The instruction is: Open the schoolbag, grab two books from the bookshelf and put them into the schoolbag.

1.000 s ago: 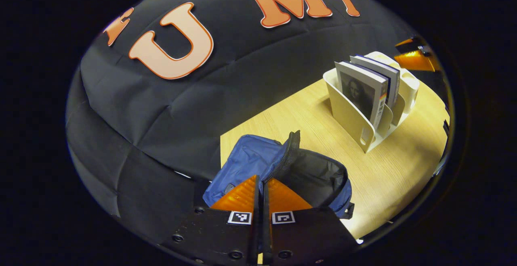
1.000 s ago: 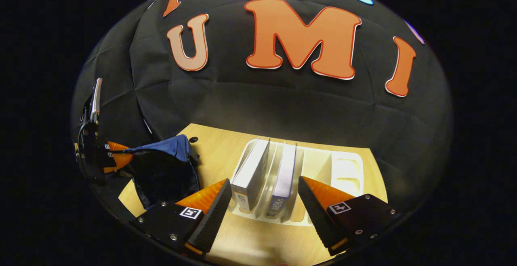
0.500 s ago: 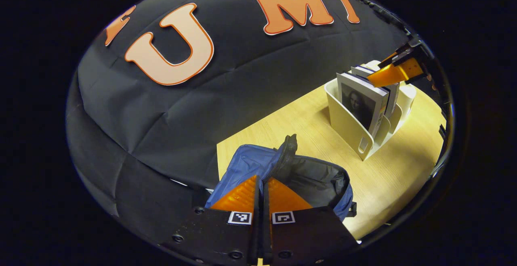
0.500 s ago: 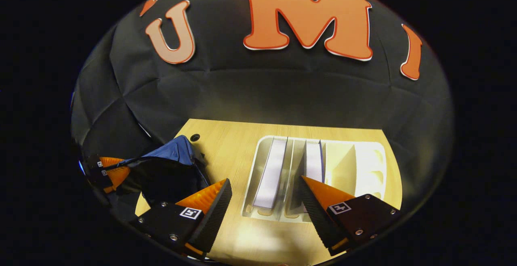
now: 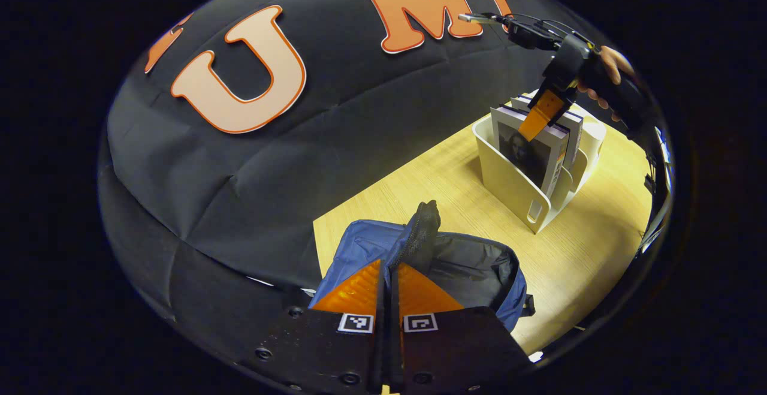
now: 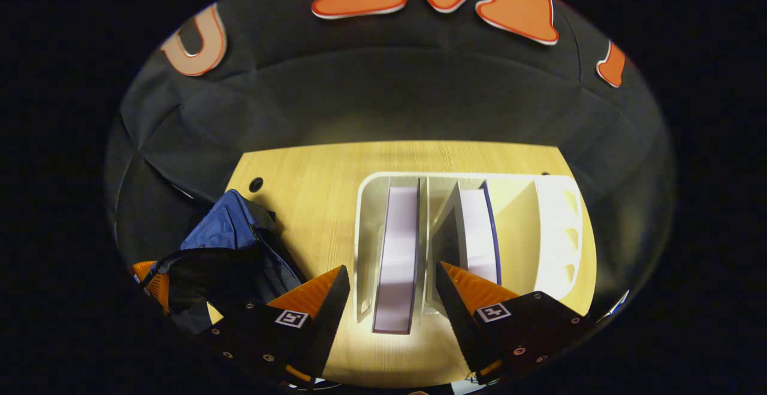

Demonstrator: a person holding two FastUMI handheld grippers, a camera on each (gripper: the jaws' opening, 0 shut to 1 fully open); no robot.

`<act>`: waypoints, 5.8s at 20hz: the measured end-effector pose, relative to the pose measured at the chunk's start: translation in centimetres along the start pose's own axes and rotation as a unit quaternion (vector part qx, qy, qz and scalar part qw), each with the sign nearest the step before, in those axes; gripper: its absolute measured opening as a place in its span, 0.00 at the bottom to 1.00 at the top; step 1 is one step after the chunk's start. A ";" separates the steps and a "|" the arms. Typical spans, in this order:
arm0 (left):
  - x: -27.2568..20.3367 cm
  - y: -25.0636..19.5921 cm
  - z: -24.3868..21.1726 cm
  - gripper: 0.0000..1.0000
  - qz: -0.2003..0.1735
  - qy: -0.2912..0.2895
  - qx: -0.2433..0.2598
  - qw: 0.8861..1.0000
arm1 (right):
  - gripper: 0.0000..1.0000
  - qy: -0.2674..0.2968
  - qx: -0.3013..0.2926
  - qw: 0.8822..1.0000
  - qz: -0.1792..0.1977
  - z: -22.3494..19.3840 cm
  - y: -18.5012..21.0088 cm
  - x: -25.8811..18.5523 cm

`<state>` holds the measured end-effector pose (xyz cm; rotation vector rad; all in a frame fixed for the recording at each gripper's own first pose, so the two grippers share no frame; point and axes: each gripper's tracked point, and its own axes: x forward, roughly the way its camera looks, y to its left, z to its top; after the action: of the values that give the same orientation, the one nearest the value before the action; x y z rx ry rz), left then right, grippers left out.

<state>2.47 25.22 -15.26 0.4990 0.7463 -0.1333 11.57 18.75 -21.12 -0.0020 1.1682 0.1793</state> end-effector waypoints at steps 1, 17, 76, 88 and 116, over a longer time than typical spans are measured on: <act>0.1 0.2 0.0 0.04 -0.001 0.000 0.000 1.000 | 0.84 0.017 0.004 1.000 0.003 -0.2 0.2 0.3; 0.4 -0.7 -0.9 0.04 -0.030 -0.010 -0.021 0.999 | 0.31 0.138 0.004 0.990 -0.016 -0.7 -1.2 1.8; -2.5 -1.4 0.1 0.04 -0.137 0.027 -0.123 0.982 | 0.25 0.012 0.291 0.907 0.304 -12.4 24.0 1.5; -2.8 -2.9 -0.6 0.04 -0.154 0.037 -0.119 0.980 | 0.37 0.076 0.253 0.908 0.326 -14.4 28.5 4.9; -1.8 -3.0 -0.6 0.03 -0.124 0.049 -0.141 0.981 | 0.97 -0.121 -0.079 0.988 0.044 -2.6 1.2 -5.8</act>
<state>-0.13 22.78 -15.58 0.1413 0.9061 -0.2315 6.82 18.85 -16.70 -0.0669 0.9095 0.3421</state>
